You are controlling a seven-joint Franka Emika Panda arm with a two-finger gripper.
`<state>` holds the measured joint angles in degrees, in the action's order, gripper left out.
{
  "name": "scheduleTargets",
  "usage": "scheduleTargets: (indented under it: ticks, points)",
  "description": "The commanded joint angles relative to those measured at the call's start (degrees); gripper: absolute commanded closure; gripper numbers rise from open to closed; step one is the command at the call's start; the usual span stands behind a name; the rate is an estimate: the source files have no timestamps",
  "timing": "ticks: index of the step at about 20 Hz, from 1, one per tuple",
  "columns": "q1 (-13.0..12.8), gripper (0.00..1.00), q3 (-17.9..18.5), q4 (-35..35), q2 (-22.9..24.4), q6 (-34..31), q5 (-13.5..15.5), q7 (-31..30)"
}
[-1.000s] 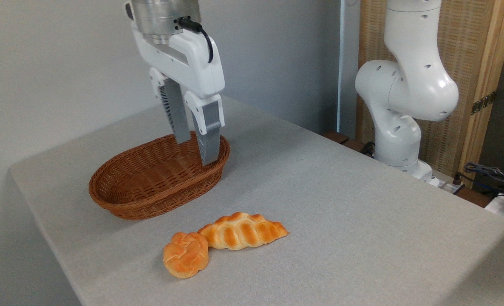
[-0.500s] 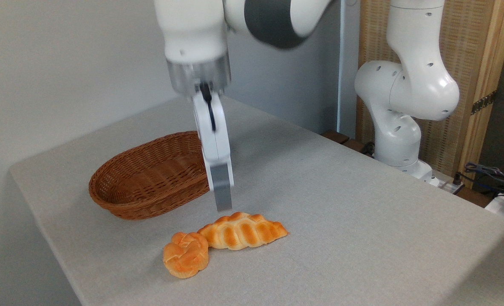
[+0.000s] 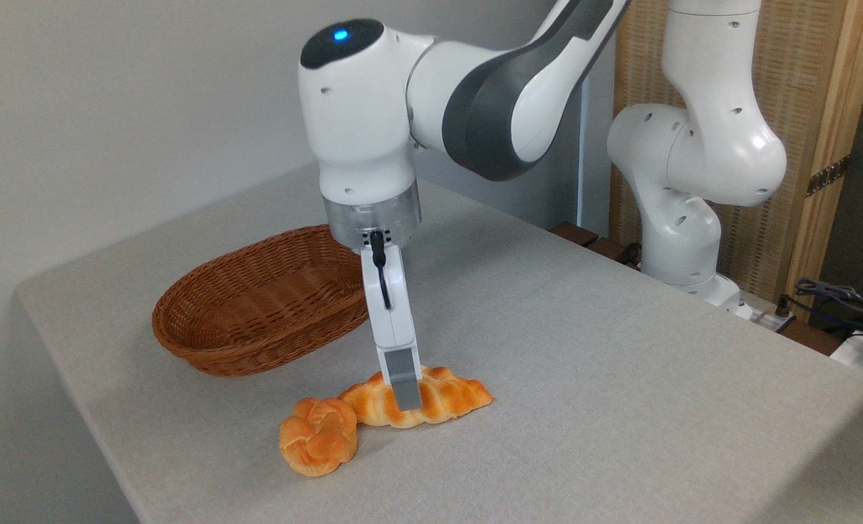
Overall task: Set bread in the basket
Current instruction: 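Move the gripper over the braided loaf and lower onto it, then close the gripper on the middle of the braided loaf, then lift the braided loaf and carry it over the basket, lowering inside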
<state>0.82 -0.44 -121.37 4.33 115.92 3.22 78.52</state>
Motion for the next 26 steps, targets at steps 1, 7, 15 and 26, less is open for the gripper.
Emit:
scheduleTargets:
  ticks: [1,7,15,26]
  points:
    - [-0.6,0.00,-0.1,-3.0,-0.4,4.3,0.6,1.2]
    - [-0.8,0.29,-1.0,-3.9,-1.7,4.6,1.1,1.0]
    - [-0.8,0.76,-1.3,-3.6,-1.8,4.6,1.3,1.0]
    - [-0.9,0.75,-1.9,-3.2,-1.2,4.1,1.4,0.5]
